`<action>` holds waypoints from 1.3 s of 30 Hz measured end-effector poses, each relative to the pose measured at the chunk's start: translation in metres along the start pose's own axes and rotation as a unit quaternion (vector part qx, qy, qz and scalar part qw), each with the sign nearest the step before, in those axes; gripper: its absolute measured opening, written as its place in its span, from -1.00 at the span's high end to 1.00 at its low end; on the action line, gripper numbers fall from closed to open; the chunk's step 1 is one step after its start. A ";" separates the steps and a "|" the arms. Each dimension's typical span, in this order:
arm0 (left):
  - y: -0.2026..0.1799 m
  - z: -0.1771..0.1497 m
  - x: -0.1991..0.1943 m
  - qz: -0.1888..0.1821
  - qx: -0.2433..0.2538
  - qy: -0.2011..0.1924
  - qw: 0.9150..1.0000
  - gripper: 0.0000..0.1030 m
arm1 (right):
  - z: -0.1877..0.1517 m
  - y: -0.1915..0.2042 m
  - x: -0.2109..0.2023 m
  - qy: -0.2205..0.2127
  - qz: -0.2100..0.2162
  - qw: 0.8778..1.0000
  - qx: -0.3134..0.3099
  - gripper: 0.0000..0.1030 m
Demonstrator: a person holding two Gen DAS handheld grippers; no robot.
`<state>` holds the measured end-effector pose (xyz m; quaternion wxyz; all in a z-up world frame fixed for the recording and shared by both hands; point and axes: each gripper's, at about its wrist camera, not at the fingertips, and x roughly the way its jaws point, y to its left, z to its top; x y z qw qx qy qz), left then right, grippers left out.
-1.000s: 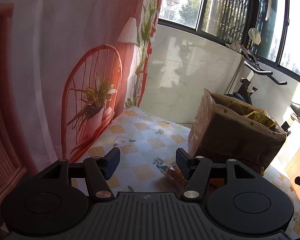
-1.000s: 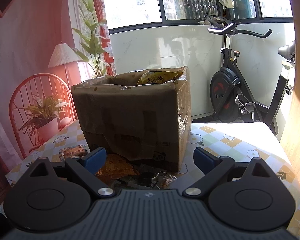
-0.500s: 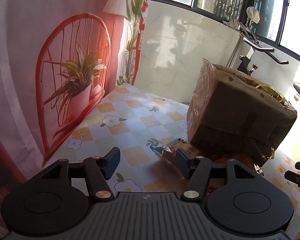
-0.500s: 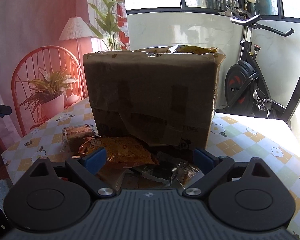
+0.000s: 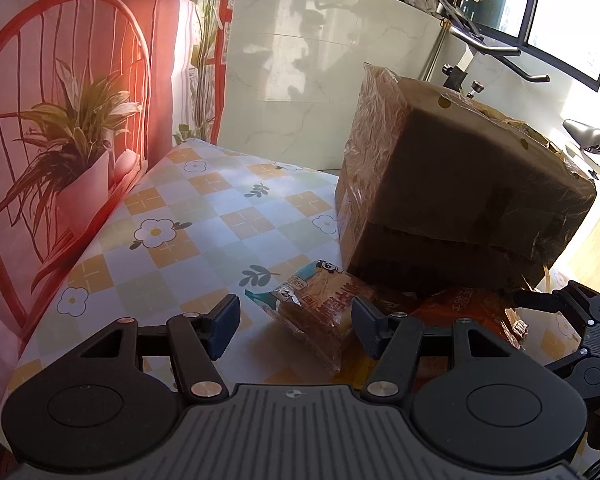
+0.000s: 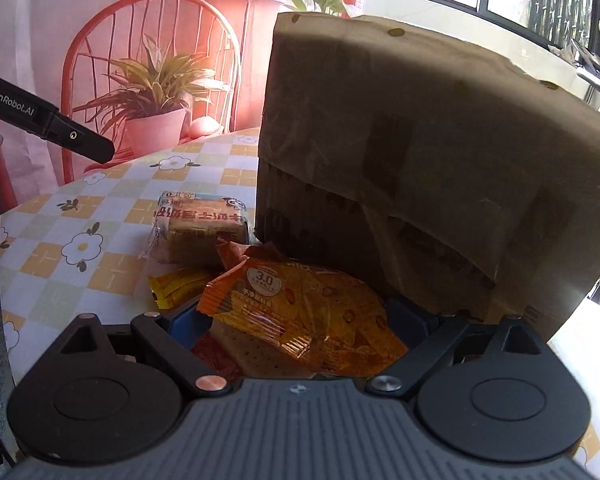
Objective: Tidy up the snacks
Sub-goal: 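Grasp the wrapped cake with the left tool while the right tool grasps the orange chip bag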
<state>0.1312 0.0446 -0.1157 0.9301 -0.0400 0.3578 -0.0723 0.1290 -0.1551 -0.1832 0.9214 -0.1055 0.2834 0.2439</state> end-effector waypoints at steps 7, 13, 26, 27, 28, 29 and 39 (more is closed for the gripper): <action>-0.002 0.004 0.032 -0.024 0.011 0.025 0.999 -0.25 | 0.005 0.001 0.027 0.021 -0.013 0.999 -0.041 -0.86; -0.005 0.008 0.057 -0.049 0.035 0.033 0.998 -0.35 | 0.001 -0.005 0.020 0.032 -0.008 0.999 -0.038 -0.30; 0.010 0.021 0.134 -0.121 0.062 0.062 0.989 -0.50 | -0.013 -0.022 -0.034 0.033 -0.050 0.995 0.075 -0.27; 0.009 0.020 0.136 -0.126 0.071 0.063 0.988 -0.51 | -0.015 -0.023 -0.036 0.032 -0.054 0.994 0.084 -0.27; 0.007 0.018 0.137 -0.129 0.081 0.062 0.986 -0.52 | -0.018 -0.025 -0.039 0.031 -0.058 0.993 0.094 -0.27; 0.004 0.015 0.136 -0.130 0.097 0.061 0.985 -0.55 | -0.020 -0.027 -0.042 0.030 -0.060 0.993 0.101 -0.27; -0.017 -0.007 0.147 -0.079 0.165 0.084 0.980 -0.66 | -0.025 -0.038 -0.055 0.027 -0.070 0.986 0.147 -0.27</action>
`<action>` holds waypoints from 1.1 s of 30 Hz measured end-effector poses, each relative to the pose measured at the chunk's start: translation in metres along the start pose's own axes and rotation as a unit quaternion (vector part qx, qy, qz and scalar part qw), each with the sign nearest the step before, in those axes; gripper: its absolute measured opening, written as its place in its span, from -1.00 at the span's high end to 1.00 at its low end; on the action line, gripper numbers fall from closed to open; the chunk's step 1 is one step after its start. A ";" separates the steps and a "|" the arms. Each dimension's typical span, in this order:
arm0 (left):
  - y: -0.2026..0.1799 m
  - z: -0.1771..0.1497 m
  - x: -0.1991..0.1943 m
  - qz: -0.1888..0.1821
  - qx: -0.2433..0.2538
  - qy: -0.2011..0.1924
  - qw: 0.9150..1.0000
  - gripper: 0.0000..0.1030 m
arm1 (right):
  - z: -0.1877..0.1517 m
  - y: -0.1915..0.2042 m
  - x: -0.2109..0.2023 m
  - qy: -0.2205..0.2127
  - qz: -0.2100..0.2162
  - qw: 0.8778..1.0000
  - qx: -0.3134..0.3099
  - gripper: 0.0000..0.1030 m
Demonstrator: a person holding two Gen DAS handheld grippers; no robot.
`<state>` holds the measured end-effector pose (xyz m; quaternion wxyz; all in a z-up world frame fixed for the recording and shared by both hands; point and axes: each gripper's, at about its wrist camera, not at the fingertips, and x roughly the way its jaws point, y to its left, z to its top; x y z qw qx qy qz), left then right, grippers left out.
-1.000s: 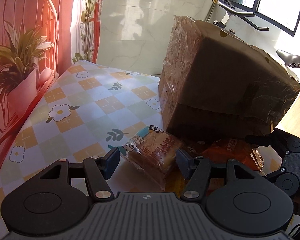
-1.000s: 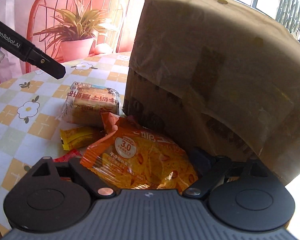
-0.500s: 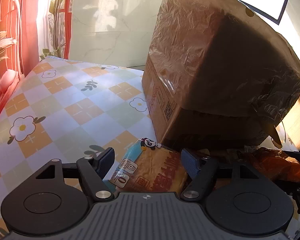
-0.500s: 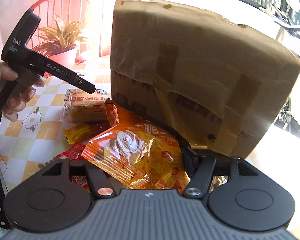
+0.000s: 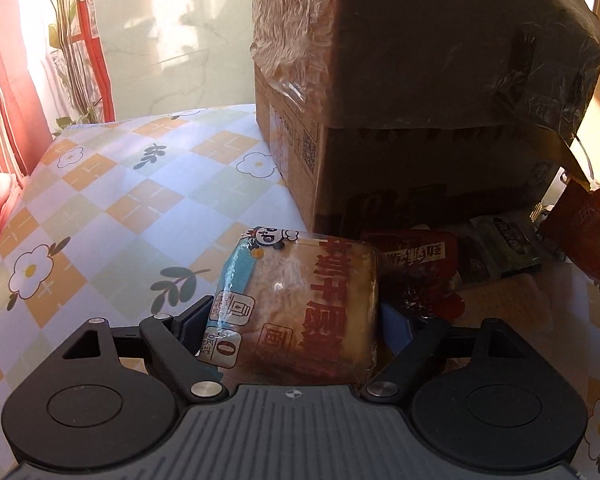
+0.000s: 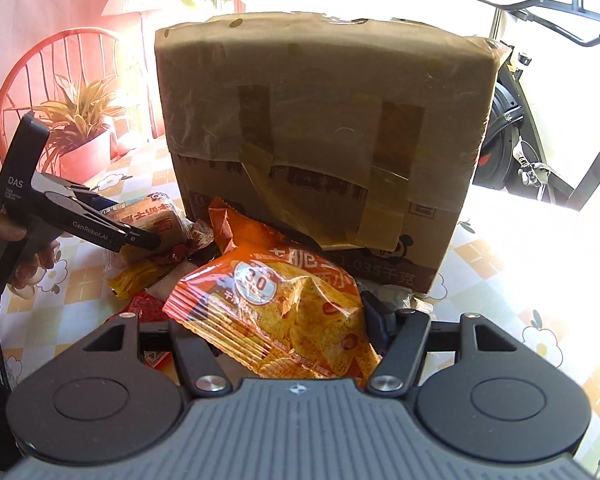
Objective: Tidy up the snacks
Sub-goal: 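Grasp the wrapped cake with the left tool while the right tool grasps the orange chip bag, then carry the cake and chip bag over the box and open both tools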
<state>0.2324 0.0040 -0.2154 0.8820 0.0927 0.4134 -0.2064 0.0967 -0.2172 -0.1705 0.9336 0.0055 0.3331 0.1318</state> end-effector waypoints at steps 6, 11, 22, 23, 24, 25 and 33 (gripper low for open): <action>0.002 0.001 0.003 0.000 -0.023 0.012 1.000 -0.50 | -0.003 0.000 -0.005 -0.004 -0.002 1.000 0.005 -0.27; 0.006 -0.005 -0.004 0.001 -0.039 0.011 0.999 -0.46 | -0.003 -0.004 -0.009 -0.007 0.001 1.000 0.020 -0.27; 0.013 -0.020 -0.042 -0.010 -0.086 -0.017 0.996 -0.45 | -0.007 -0.009 -0.025 -0.031 0.005 0.998 0.052 -0.27; 0.014 -0.021 -0.047 -0.010 -0.091 -0.023 0.996 -0.45 | -0.007 -0.010 -0.027 -0.034 0.007 0.998 0.058 -0.27; 0.015 -0.022 -0.052 -0.012 -0.097 -0.028 0.995 -0.45 | -0.007 -0.011 -0.029 -0.037 0.008 0.997 0.063 -0.27; 0.016 -0.022 -0.057 -0.014 -0.104 -0.033 0.994 -0.45 | -0.006 -0.012 -0.032 -0.040 0.009 0.997 0.066 -0.27; 0.005 -0.011 -0.112 -0.020 -0.091 -0.081 0.992 -0.45 | 0.008 -0.017 -0.060 -0.094 0.016 0.993 0.069 -0.27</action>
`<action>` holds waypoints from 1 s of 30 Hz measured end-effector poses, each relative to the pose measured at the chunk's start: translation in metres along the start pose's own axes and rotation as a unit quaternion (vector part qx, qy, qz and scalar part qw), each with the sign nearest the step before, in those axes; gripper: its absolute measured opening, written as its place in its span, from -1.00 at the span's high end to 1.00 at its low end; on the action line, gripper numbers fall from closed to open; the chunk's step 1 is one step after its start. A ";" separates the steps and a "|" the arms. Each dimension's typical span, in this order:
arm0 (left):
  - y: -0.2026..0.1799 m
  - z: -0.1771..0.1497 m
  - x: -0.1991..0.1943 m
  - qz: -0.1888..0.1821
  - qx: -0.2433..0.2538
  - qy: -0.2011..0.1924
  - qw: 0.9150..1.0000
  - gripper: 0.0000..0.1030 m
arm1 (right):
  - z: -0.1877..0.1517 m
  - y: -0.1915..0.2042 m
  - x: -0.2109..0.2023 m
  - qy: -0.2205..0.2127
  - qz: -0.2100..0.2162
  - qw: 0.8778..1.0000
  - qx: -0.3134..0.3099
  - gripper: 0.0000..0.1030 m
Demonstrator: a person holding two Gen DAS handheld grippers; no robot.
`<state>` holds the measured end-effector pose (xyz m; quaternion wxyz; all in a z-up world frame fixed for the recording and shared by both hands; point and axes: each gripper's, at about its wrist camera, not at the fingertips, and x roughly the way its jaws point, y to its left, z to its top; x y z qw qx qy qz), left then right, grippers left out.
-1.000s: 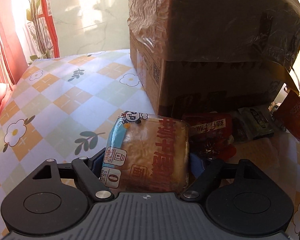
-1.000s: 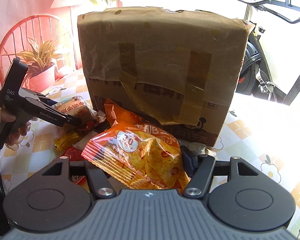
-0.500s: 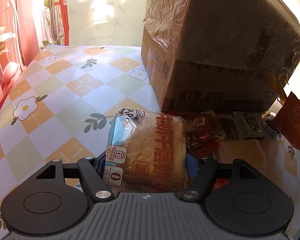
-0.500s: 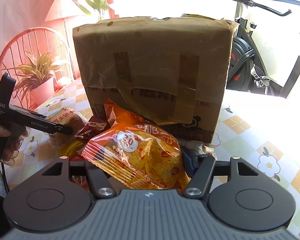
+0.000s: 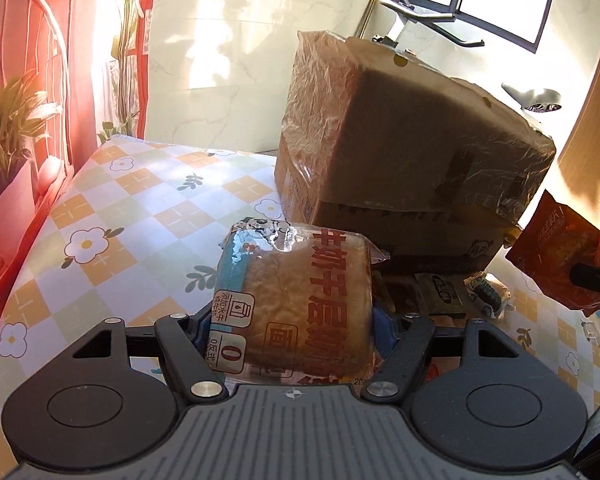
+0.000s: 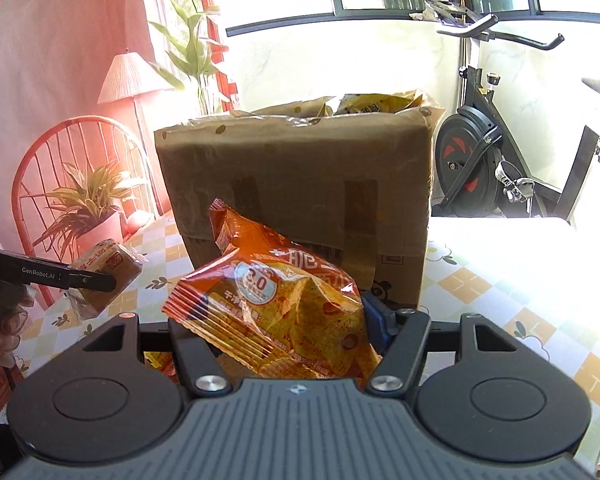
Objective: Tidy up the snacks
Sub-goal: 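Carry the cake and chip bag over the box and open both tools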
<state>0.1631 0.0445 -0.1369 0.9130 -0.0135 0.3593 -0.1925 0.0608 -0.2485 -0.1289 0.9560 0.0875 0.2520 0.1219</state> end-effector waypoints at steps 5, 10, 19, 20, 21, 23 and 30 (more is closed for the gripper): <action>-0.017 0.024 -0.034 -0.017 0.004 -0.052 0.998 -0.45 | 0.023 0.000 -0.021 -0.039 0.012 0.999 0.004 -0.27; -0.038 0.064 -0.058 -0.035 0.024 -0.106 0.993 -0.45 | 0.058 -0.001 -0.049 -0.086 0.023 0.996 0.011 -0.27; -0.073 0.138 -0.037 -0.043 0.026 -0.146 0.988 -0.45 | 0.137 -0.008 -0.047 -0.126 0.052 0.990 0.020 -0.27; -0.076 0.146 -0.031 -0.040 0.029 -0.146 0.988 -0.45 | 0.145 -0.010 -0.040 -0.127 0.049 0.990 0.019 -0.27; -0.081 0.152 -0.025 -0.036 0.034 -0.144 0.988 -0.45 | 0.151 -0.012 -0.034 -0.127 0.047 0.991 0.020 -0.27; -0.091 0.167 -0.009 -0.028 0.041 -0.137 0.989 -0.45 | 0.160 -0.019 -0.023 -0.124 0.046 0.991 0.030 -0.27; -0.108 0.204 0.046 -0.001 0.055 -0.107 0.993 -0.45 | 0.172 -0.043 0.007 -0.114 0.043 0.991 0.052 -0.27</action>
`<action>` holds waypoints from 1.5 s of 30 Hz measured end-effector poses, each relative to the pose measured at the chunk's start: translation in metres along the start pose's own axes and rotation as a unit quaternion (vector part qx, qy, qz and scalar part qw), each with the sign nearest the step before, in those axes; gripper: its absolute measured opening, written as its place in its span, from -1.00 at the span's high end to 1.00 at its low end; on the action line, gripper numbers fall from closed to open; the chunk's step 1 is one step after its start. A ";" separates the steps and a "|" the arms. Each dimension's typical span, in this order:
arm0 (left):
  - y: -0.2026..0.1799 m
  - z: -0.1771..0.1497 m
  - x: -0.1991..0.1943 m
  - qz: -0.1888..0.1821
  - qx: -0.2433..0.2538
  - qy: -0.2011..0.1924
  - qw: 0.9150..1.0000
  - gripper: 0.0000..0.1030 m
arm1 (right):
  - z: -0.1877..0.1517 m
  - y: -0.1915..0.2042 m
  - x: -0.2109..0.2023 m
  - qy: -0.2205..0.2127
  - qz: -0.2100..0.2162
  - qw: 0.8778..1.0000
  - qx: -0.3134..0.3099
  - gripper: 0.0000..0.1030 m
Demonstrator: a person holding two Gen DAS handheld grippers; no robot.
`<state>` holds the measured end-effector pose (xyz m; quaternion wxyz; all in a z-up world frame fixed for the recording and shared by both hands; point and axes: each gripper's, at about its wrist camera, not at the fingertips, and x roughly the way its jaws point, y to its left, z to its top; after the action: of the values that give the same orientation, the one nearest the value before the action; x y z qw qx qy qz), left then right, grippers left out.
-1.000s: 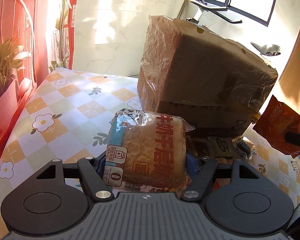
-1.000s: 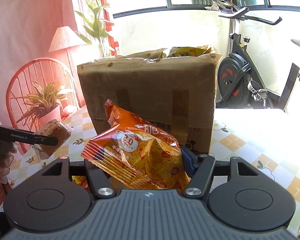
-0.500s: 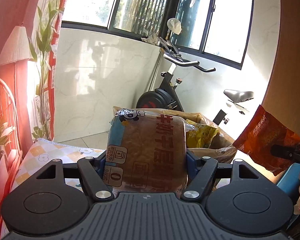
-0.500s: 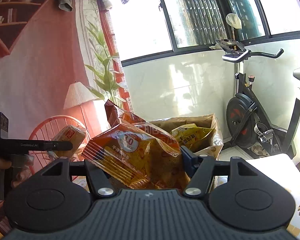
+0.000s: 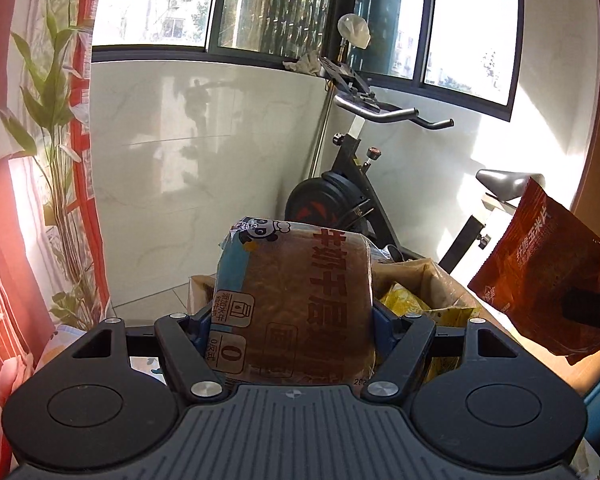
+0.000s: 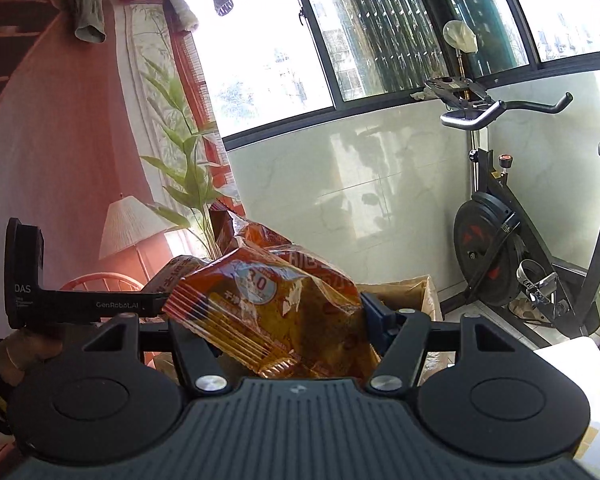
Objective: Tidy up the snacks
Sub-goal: 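Carry the cake and chip bag over the box and open both tools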
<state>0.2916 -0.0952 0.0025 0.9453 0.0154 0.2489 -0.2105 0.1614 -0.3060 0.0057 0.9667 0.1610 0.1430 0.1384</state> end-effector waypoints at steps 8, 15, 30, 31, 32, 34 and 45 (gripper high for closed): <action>0.009 0.006 0.052 0.017 -0.027 0.048 0.998 -0.48 | 0.003 -0.016 0.027 0.008 0.005 1.000 0.028 -0.27; 0.020 0.010 0.044 0.014 -0.018 0.031 0.999 -0.52 | 0.003 -0.007 0.047 0.019 0.012 0.999 0.036 -0.27; 0.081 -0.035 -0.030 0.079 -0.053 0.024 0.995 -0.52 | -0.009 0.052 0.121 0.035 0.047 0.996 0.061 -0.28; 0.083 -0.037 -0.034 0.081 -0.053 0.024 0.995 -0.52 | -0.013 0.055 0.127 0.036 0.041 0.997 0.051 -0.29; 0.084 -0.039 -0.036 0.082 -0.055 0.024 0.995 -0.52 | -0.018 0.056 0.135 0.045 0.038 0.997 0.051 -0.32; 0.087 -0.042 -0.040 0.080 -0.058 0.026 0.995 -0.52 | -0.025 0.055 0.147 0.063 0.028 0.996 0.060 -0.40; 0.083 -0.051 -0.058 0.069 -0.073 0.019 0.995 -0.52 | -0.024 0.059 0.109 0.056 0.037 0.998 0.000 -0.70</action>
<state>0.2562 0.0096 -0.0205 0.9512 -0.0320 0.2800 -0.1258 0.2411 -0.2118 -0.0205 0.9513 0.1582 0.1913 0.1827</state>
